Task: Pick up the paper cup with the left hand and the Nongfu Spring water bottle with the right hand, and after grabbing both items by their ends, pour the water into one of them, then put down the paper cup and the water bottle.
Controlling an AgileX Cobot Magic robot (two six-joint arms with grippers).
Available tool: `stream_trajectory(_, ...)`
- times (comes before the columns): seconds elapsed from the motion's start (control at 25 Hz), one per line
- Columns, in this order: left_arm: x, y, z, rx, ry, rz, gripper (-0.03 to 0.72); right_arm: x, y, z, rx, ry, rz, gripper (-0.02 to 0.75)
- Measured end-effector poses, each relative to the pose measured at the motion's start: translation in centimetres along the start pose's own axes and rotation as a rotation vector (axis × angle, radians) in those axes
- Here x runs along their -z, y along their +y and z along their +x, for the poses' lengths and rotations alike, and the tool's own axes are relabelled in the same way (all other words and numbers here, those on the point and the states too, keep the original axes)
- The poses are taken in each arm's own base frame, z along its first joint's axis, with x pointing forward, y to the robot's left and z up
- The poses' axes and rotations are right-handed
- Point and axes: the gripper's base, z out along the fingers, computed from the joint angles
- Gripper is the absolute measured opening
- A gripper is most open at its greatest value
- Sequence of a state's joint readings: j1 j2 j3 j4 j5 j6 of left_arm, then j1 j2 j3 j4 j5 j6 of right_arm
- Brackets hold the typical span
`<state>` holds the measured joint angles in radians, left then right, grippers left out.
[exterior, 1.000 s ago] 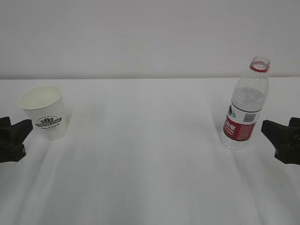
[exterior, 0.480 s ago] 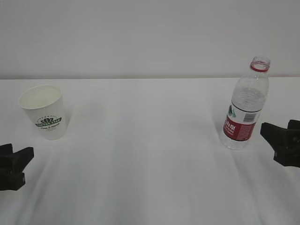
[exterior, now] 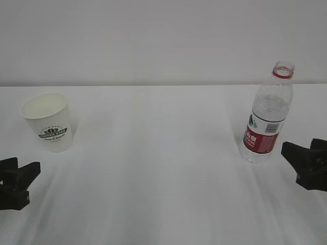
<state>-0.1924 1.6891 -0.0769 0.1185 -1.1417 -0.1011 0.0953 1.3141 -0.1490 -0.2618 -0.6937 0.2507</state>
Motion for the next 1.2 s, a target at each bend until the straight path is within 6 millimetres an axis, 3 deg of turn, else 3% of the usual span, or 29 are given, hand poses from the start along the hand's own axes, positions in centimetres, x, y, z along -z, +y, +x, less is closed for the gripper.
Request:
stream_trajectory(0.56,0.0,-0.1,0.0,-0.003,-0.002,0.007,0.39,-2.0,-0.1,2.1,-0.028,0.013,-0.036,0.485)
stream_trajectory(1.2,0.0,-0.1,-0.1,-0.003,-0.006,0.008,0.39,-3.1,-0.6,2.7,-0.025,-0.068,-0.013,0.485)
